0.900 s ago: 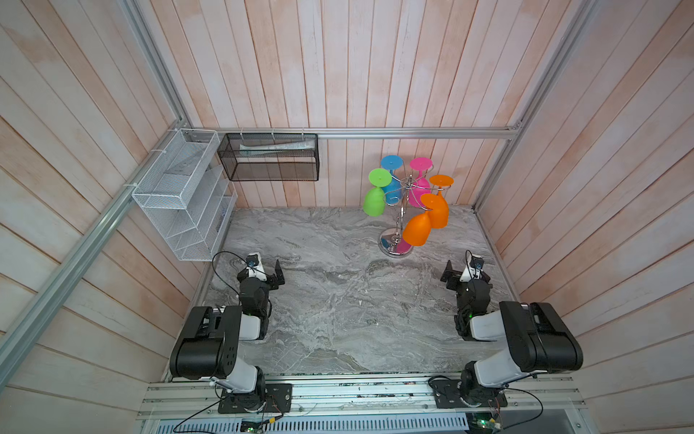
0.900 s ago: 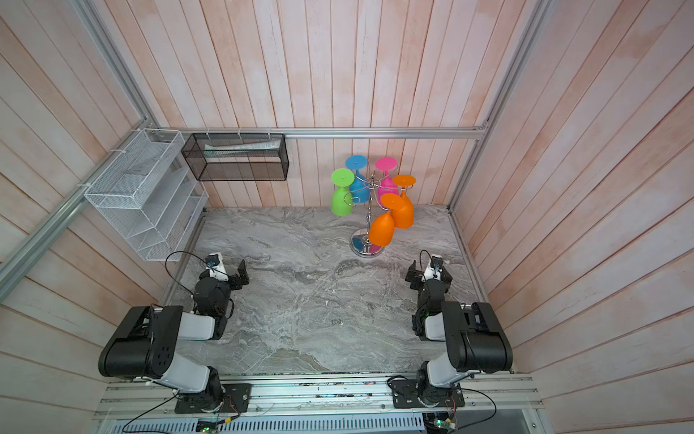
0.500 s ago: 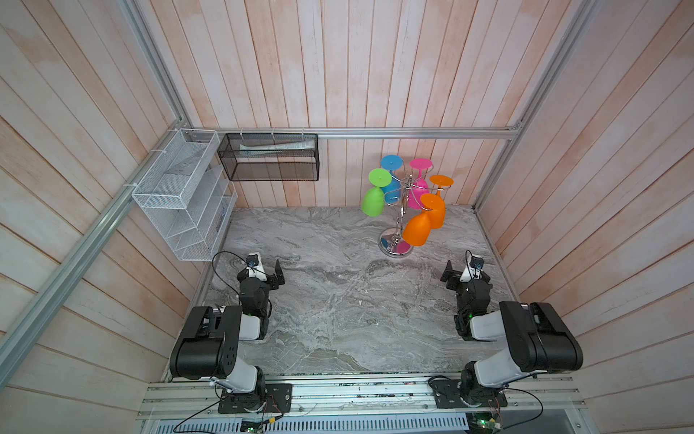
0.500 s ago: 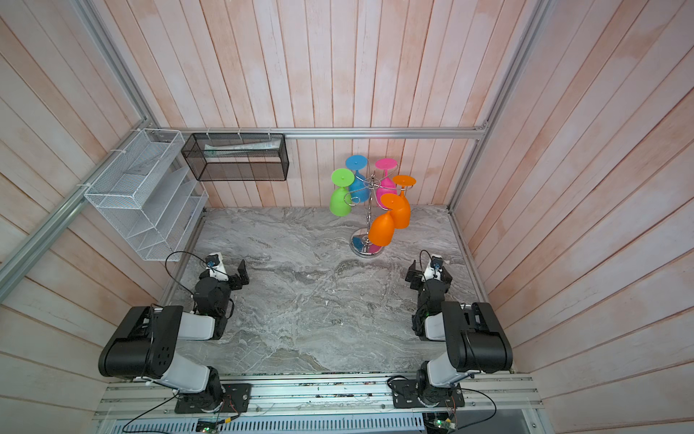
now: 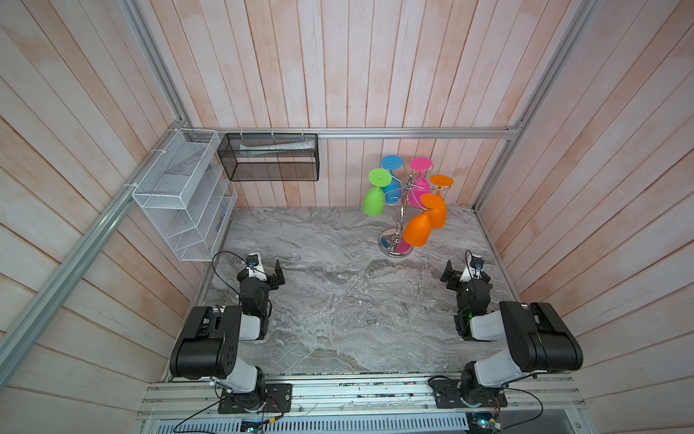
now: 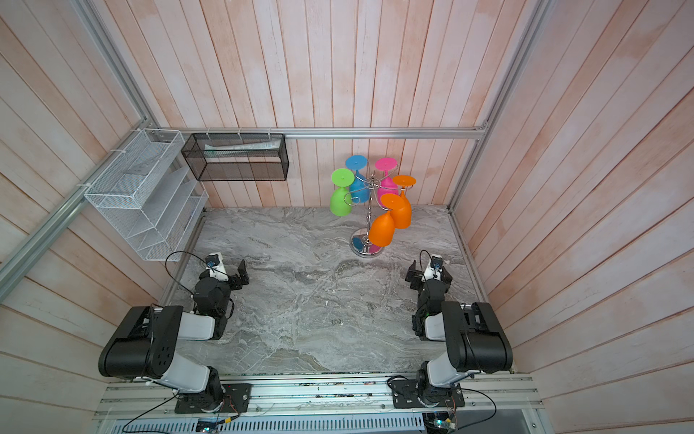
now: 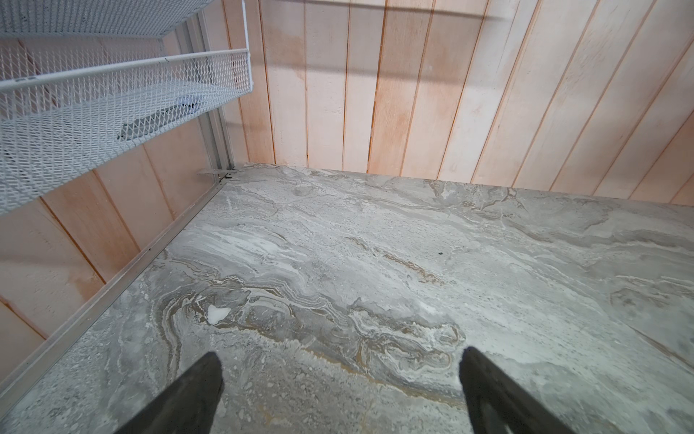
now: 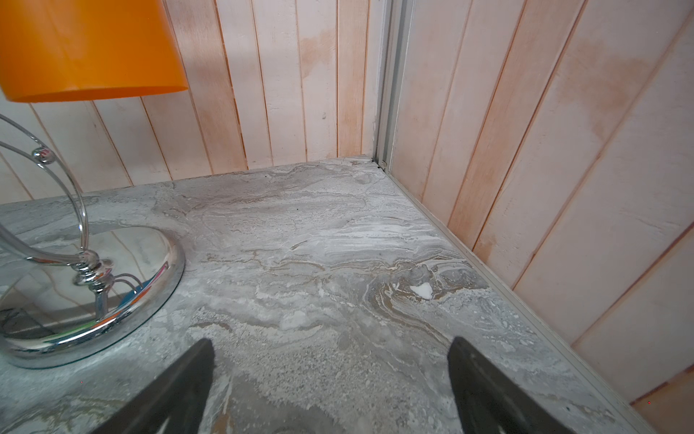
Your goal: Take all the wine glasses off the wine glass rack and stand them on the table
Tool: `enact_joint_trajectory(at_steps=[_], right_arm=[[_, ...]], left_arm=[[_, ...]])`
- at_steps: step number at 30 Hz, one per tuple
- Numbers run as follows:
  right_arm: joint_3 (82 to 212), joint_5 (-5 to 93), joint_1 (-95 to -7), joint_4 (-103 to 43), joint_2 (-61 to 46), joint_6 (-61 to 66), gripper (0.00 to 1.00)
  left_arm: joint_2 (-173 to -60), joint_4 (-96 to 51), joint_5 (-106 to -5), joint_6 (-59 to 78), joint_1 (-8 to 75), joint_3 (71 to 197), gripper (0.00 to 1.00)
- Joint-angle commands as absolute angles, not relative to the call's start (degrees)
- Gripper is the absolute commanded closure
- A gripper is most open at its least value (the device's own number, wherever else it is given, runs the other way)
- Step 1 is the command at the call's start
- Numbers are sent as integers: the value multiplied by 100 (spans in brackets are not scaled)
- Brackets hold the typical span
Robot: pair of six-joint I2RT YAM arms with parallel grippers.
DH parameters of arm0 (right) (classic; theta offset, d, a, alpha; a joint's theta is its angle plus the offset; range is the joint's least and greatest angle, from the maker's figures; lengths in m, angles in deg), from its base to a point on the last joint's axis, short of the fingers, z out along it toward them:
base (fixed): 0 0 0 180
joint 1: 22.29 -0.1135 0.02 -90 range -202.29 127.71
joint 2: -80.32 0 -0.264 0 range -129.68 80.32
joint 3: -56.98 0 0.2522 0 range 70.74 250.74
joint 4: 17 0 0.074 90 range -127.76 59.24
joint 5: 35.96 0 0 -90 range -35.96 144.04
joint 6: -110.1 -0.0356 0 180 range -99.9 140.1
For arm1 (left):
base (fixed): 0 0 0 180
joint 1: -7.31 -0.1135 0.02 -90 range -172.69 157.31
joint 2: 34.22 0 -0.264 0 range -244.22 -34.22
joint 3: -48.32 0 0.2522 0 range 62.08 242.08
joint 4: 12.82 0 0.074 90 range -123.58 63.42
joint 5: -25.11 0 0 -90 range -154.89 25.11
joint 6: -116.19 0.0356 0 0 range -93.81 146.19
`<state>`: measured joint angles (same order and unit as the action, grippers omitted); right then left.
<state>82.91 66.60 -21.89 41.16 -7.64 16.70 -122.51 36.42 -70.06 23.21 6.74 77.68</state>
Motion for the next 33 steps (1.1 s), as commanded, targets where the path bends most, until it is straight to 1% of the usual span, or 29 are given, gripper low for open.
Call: enact_joint_trajectory(at_steps=[1,19,27,28,30,33], right_arm=[[8395,6694,-2212,3999,-695,1641,2],[8365,6724,-2242,3997,-658,1694,2],[8058,7038,-2449,4579,-638,1851,2],[7997,7094,-2458,4668,-610,1837,2],[7898,7225,-2458,4747,-506,1765,3],[7861,7238,-2482,4848,-511,1808,5]], left_arm=[[-12238,3736,-7087,2371,696,7826,0],[-12255,3697,-7183,2411,758,7852,0],[-12013,3620,-7178,2619,934,7808,0],[-11928,3479,-7228,2611,938,7843,0],[-11612,2704,-7280,2672,1026,8107,0],[-11139,2025,-7750,3035,1472,8408,0]])
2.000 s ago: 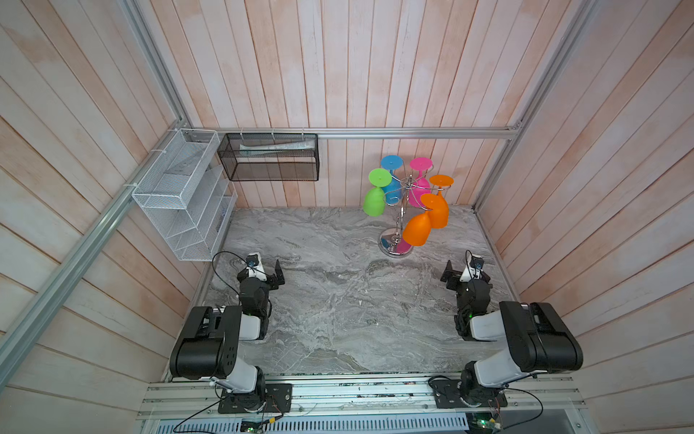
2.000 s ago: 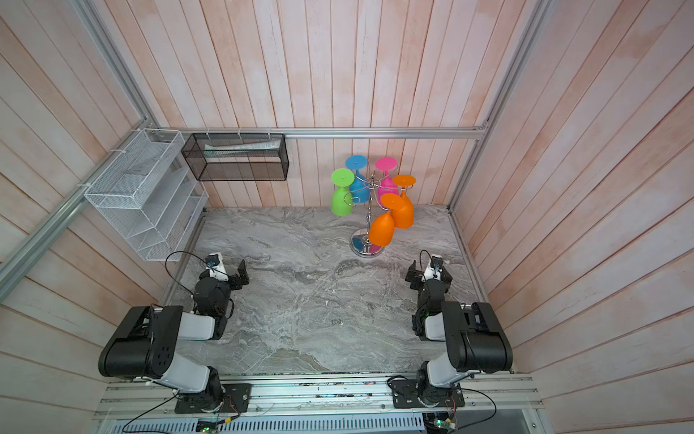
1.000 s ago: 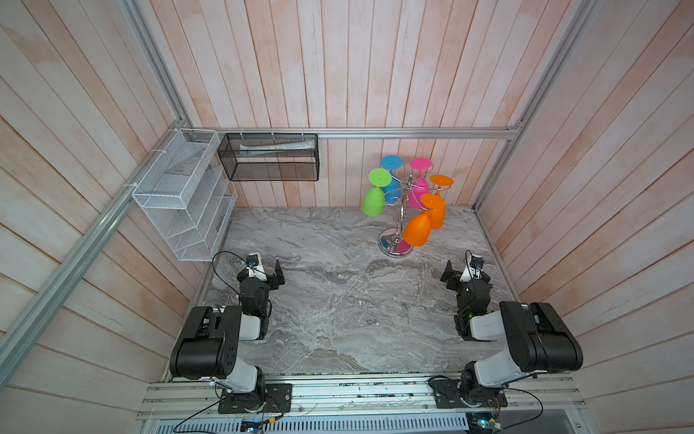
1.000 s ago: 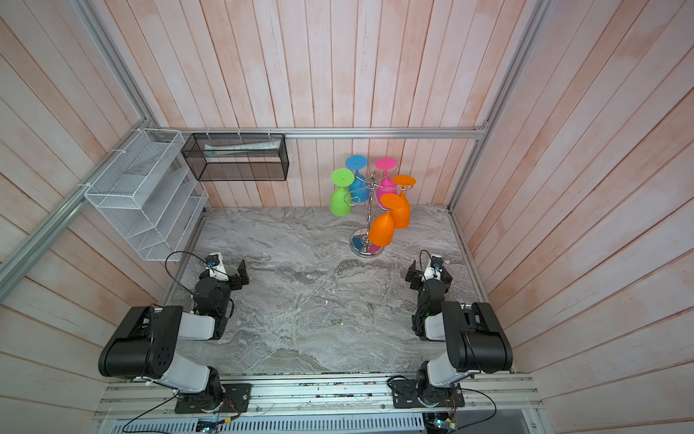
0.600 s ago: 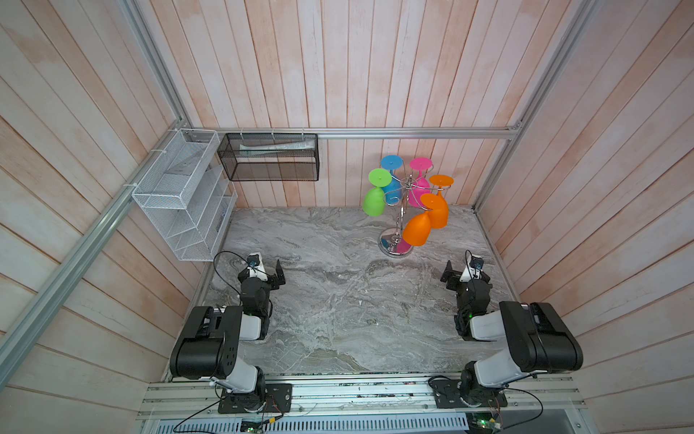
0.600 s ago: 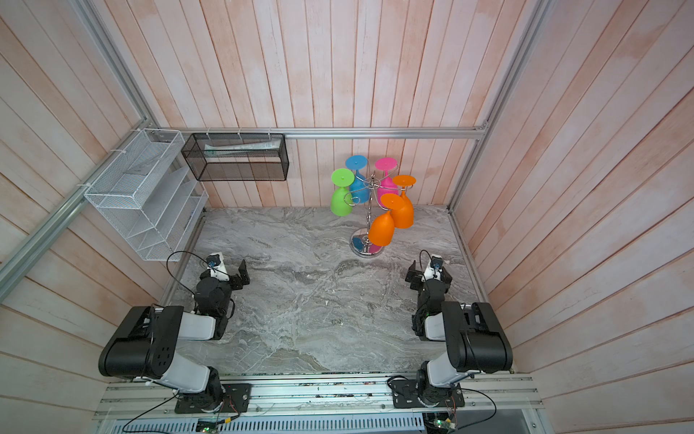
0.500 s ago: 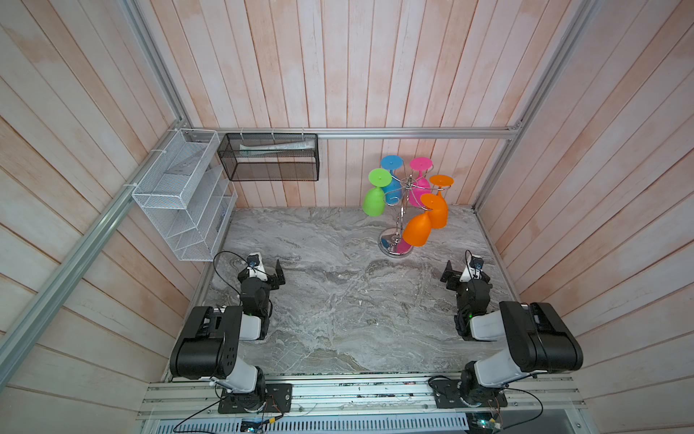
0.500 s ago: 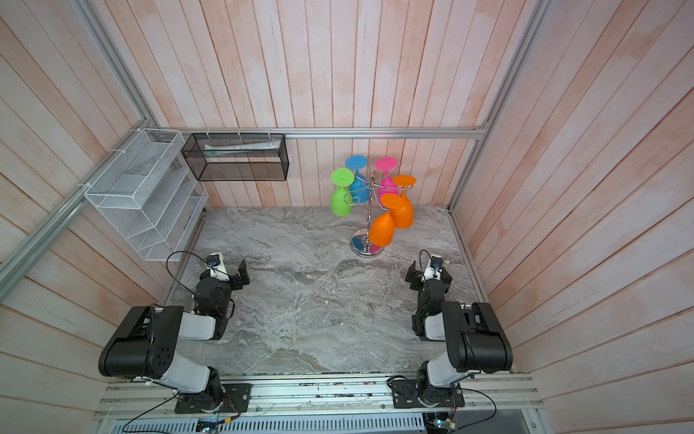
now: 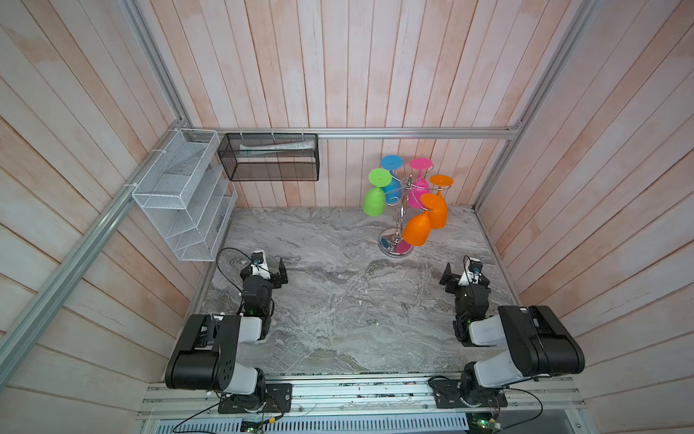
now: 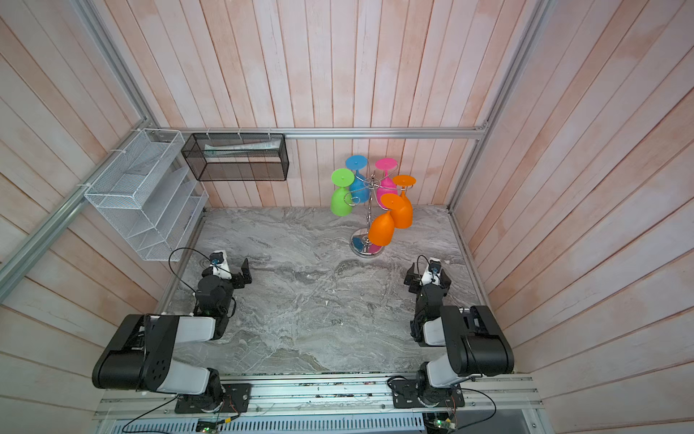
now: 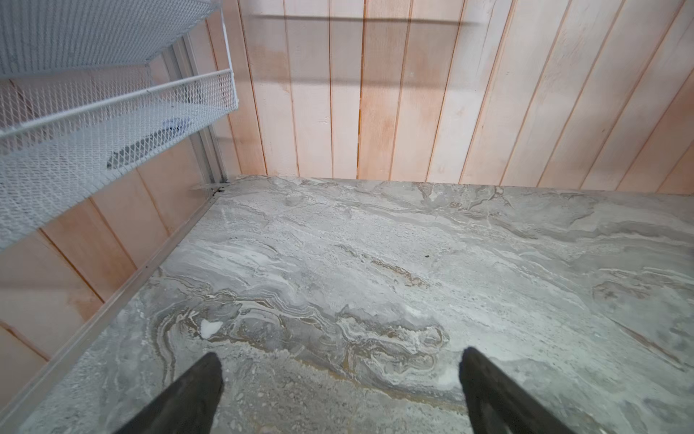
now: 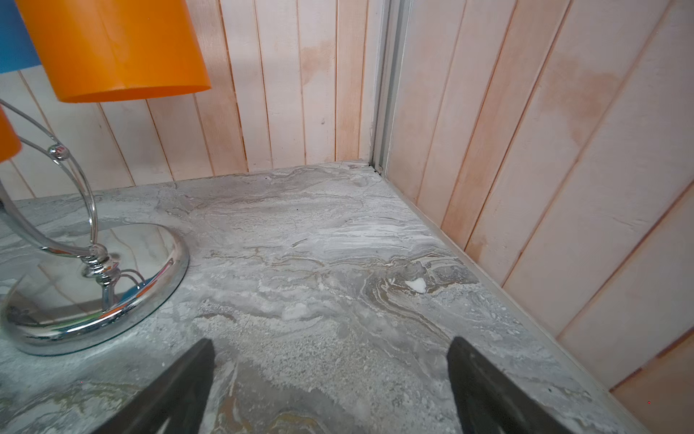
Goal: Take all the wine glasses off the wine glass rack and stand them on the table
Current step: 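Raise the right gripper toward the nearer orange glass while the left gripper moves forward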
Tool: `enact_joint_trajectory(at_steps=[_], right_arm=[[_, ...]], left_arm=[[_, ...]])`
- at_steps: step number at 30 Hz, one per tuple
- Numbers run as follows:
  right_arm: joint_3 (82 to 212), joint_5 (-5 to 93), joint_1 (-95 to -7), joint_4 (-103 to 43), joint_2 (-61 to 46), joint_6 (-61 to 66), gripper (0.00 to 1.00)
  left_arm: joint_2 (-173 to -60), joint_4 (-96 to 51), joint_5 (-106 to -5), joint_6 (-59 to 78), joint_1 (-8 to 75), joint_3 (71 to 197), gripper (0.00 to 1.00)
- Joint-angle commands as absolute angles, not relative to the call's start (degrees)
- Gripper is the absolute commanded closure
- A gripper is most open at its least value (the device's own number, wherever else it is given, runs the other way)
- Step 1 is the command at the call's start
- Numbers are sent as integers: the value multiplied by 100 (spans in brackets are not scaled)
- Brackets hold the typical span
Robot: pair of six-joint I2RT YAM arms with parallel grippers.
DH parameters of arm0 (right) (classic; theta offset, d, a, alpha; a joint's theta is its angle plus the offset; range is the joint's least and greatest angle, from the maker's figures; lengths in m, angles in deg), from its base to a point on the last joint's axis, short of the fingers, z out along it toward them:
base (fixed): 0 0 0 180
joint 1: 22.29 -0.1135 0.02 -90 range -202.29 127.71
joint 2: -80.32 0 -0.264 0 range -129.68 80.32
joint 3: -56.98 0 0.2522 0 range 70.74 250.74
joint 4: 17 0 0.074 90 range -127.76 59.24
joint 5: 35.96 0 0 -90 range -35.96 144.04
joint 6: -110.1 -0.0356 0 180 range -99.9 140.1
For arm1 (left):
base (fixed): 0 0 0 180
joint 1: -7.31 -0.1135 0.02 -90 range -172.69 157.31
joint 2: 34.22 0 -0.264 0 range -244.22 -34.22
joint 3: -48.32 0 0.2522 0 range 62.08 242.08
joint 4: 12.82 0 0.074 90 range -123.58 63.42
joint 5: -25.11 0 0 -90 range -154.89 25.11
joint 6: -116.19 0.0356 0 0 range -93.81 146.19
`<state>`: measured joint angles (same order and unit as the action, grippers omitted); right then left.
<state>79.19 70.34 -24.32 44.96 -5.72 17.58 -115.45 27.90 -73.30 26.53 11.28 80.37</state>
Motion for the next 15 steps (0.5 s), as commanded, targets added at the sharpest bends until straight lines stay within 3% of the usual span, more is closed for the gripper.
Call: enact_joint_trajectory(at_steps=[1,6,9,15], right_arm=[[7874,7237,-2490,4817,-496,1816,6],[7780,7515,-2676,4902,-316,1960,10],[7738,8591,-2947,4969,151,2008,8],[8384,8811,-2975,1496,2301,951,7]], left_arm=[[-10997,1859,-7835,3014,1597,8512,0],[-10267,773,-7795,2865,2061,9316,0],[-10013,457,-7617,3009,2197,9666,0],[-9895,210,-7432,3627,2927,10214,0]])
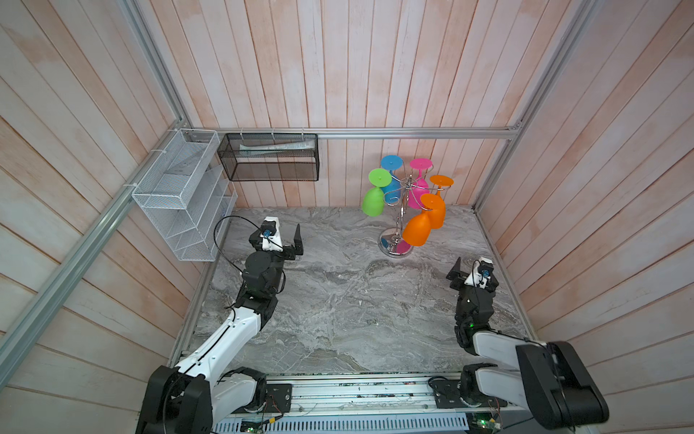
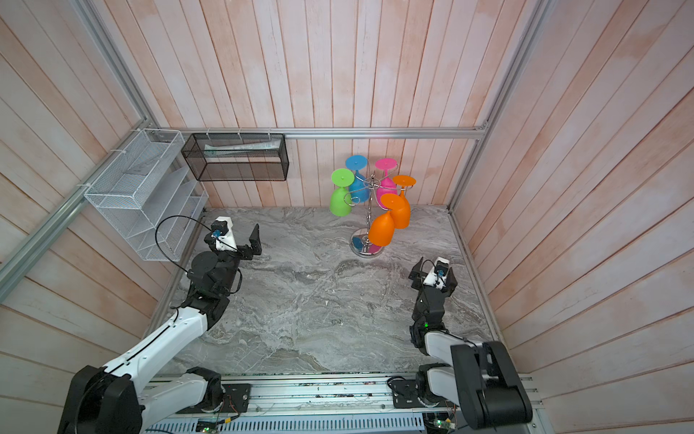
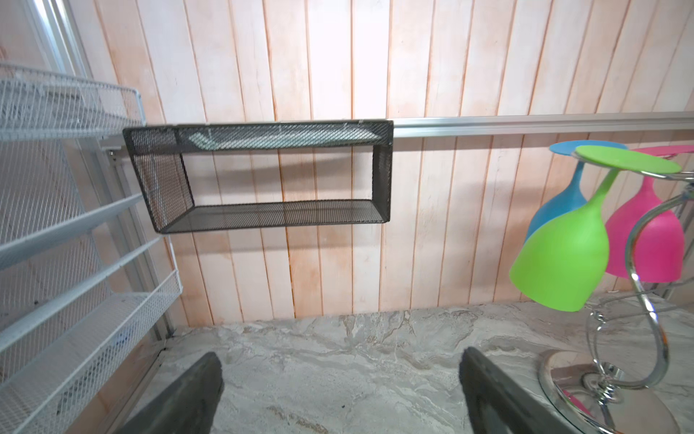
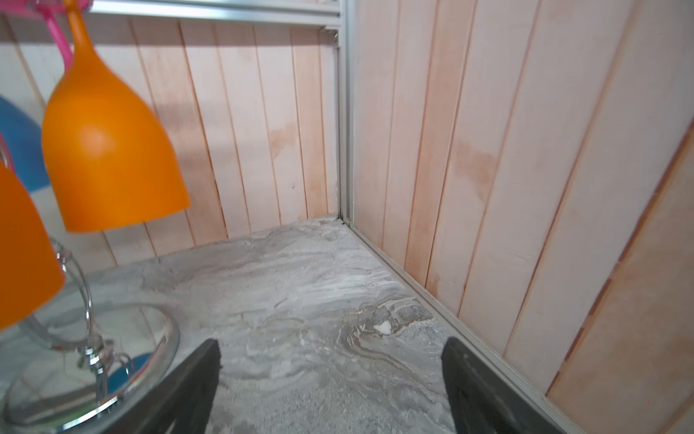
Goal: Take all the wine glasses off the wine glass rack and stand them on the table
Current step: 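Raise the right gripper toward the nearer orange glass while the left gripper moves forward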
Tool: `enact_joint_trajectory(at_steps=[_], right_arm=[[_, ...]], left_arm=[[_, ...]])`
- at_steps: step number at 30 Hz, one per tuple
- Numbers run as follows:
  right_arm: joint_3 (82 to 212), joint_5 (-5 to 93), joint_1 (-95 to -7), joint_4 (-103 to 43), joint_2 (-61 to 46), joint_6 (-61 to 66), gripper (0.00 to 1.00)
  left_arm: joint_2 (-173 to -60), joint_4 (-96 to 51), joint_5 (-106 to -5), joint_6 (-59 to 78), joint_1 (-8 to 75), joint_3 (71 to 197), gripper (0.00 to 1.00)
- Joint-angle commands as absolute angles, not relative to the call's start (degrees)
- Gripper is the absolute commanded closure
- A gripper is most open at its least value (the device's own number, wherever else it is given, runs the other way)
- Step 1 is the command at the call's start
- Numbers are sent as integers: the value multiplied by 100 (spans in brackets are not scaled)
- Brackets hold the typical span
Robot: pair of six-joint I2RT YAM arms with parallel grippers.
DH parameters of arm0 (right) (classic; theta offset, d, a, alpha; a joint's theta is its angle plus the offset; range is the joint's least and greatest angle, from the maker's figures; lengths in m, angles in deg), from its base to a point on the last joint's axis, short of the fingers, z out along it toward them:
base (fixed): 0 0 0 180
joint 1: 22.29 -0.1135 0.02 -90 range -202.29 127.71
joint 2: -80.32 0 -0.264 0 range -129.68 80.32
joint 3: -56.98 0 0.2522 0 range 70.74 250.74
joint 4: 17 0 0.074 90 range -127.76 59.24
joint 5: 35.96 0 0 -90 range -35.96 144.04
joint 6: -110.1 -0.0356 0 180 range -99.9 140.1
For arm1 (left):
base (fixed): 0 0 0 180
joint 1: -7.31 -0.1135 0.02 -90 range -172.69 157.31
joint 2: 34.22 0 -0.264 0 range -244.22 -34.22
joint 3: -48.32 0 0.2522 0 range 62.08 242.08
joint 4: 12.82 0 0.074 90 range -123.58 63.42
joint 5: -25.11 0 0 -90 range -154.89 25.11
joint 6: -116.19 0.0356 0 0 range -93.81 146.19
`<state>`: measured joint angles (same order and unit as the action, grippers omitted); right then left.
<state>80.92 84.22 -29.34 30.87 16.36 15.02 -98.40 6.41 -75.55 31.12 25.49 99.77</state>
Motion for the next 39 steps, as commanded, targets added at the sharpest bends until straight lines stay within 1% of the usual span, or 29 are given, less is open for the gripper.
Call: enact_joint_trajectory(at_steps=[1,4,7,11,15,19,22,26,29,32,35,39], right_arm=[[8464,8794,-2984,1168,2576,782,7],[8993,8574,-2986,-62,3429,306,7],[9791,8354,-2985,-1247,3697,18,7],[11118,7688,-2985,-2756,3323,-324,10],[12022,6773,-2986,-3534,2864,-826,12],[12726,6051,-2984,-3948,2443,-1321,16],[13112,5537,-2987,-4117,2177,-1655,20],[13386,5122,-2937,-4183,1956,-2155,23],[13442,4672,-2731,-4131,1851,-2542,24],[13296,4072,-2440,-3778,1827,-3019,26],[13187,3713,-2258,-3439,1767,-3423,28],[13353,3165,-2063,-3235,1479,-3761,31]], left_arm=[[-9936,183,-7366,3834,3112,10295,0],[-9923,99,-6787,4225,3512,10375,0],[-9783,77,-6226,3937,3611,10247,0],[-9755,80,-6111,3823,3913,10171,0],[-9812,181,-6518,4153,4370,10000,0],[-9833,225,-6880,4406,4761,9895,0],[-9864,236,-7005,4439,4877,9882,0],[-9817,174,-6999,4190,4923,9947,0],[-9798,-304,-7318,3939,4997,10261,0],[-9885,-1252,-7663,3745,5157,10836,1],[-9842,-1665,-7370,3524,5230,11080,1],[-9707,-1607,-6647,3710,5267,11069,1]])
